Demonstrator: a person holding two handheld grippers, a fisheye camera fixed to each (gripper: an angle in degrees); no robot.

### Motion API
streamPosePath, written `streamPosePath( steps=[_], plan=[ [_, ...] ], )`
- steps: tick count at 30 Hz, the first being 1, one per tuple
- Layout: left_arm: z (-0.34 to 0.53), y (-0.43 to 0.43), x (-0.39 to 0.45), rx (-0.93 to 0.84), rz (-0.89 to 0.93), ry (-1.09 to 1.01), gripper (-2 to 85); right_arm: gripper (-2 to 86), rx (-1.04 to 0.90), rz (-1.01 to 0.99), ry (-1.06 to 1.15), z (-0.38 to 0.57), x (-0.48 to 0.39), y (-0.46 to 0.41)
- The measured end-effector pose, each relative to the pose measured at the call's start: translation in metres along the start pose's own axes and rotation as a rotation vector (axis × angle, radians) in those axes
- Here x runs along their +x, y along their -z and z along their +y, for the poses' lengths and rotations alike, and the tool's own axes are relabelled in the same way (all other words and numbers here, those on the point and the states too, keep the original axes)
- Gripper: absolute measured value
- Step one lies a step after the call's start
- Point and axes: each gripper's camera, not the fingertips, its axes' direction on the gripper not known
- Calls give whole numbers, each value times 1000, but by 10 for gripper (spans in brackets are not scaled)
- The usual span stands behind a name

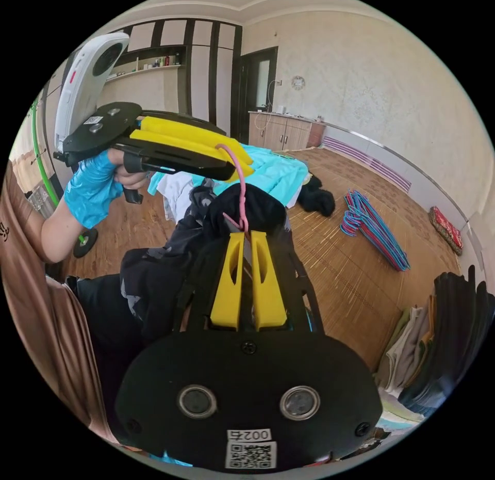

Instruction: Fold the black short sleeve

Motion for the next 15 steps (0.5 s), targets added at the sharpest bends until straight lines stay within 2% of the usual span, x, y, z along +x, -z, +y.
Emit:
streamPosePath(
  steps=[10, 15],
  plan=[
    [0, 8, 14, -23, -16, -3, 42, 55, -92, 227, -43, 39, 2, 12],
    [-2, 12, 13, -31, -23, 8, 43, 55, -122, 337, -138, 63, 13, 22]
  ],
)
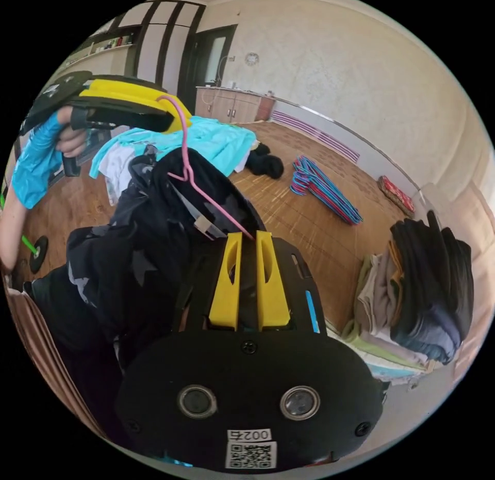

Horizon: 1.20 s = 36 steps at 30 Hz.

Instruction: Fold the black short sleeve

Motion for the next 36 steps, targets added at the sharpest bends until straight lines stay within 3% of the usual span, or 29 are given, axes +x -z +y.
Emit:
streamPosePath(
  steps=[9, 13, 25, 31, 36],
  plan=[
    [-2, 8, -1, -8, 2, 2, 43, 71, -20, 23, -124, 29, 28, 9],
    [-3, 12, -1, 0, -1, 6, 43, 36, -41, 17, -128, 36, 35, 8],
    [-27, 25, 10, 99, 31, -32, 10, -8, 75, 224, -281, 67, 79, 44],
    [-23, 8, 12, 39, 72, -13, 1, 5, -20, 100, -288, 85, 91, 23],
    [-15, -1, 3, 13, 98, 24, -3, 79, -7, -75, -262, 92, 91, 13]
  ],
)
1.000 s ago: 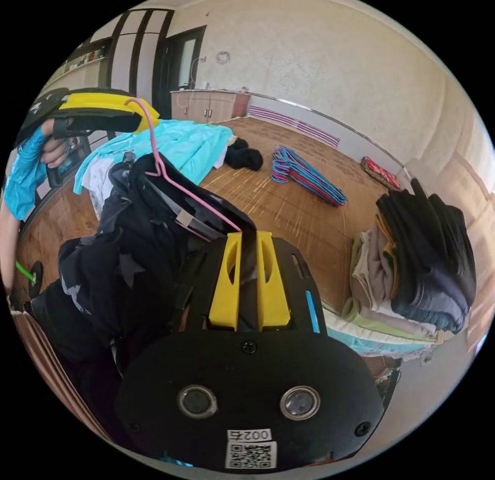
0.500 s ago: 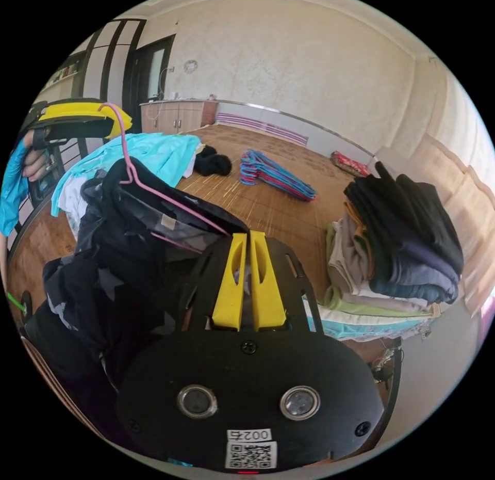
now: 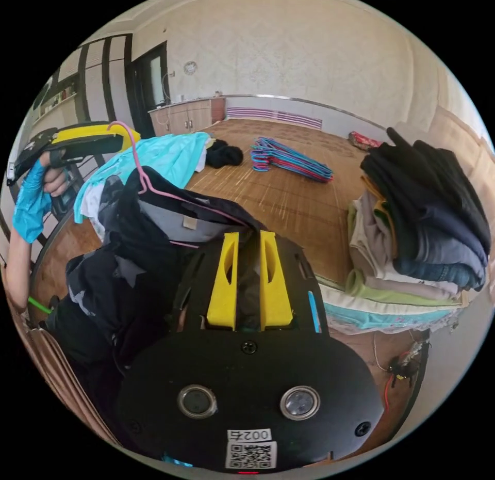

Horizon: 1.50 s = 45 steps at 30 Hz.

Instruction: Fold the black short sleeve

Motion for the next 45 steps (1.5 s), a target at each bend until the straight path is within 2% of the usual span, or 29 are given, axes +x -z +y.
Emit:
streamPosePath(
  steps=[13, 24, 41, 45],
  plan=[
    [-1, -2, 0, -17, 10, -1, -4, 58, -45, 98, 11, 0, 3, -29],
    [-3, 3, 15, -26, -57, -44, -8, -5, -45, 271, 5, -9, 19, -54],
    [-3, 5, 31, -51, -96, -77, -9, -8, -224, 244, 15, -37, 39, -116],
    [-2, 3, 37, -51, -102, -103, -9, -6, -257, 215, -39, -41, 46, -123]
  ],
)
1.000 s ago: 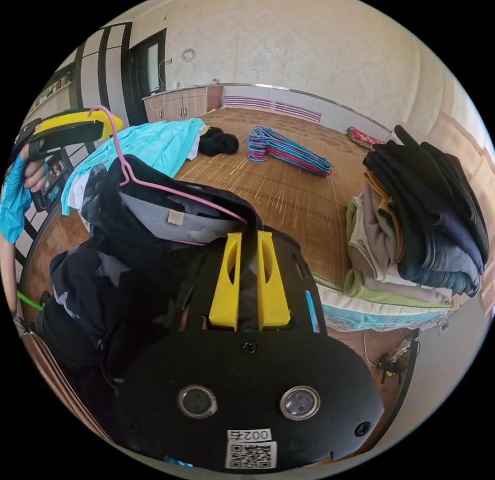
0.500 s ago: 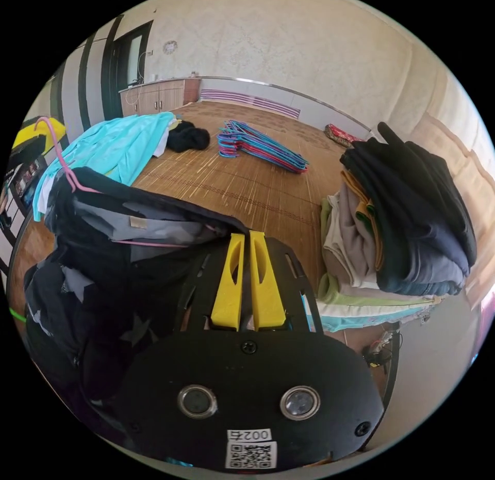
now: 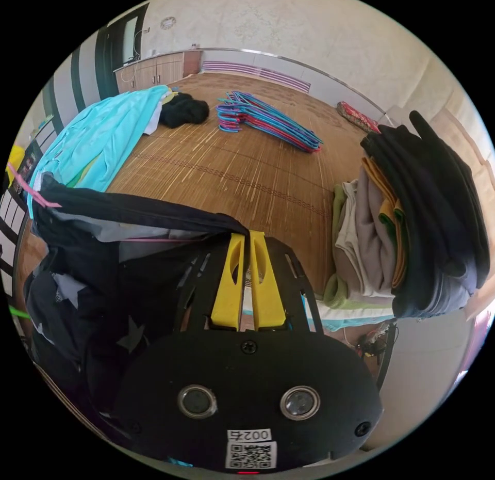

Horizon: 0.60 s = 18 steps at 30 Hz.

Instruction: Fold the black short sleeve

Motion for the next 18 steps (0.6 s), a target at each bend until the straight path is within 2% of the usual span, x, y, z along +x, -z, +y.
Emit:
streamPosePath(
  steps=[5, 9, 18],
  plan=[
    [-3, -2, 5, -19, -38, -67, -9, 6, 111, -132, 6, 7, -1, 18],
    [-3, -3, 1, -4, 17, -54, -10, 37, 215, -247, 62, 10, -5, 36],
    [2, -4, -1, 4, 51, -65, -9, 43, 120, -175, 70, -3, -12, 7]
  ],
)
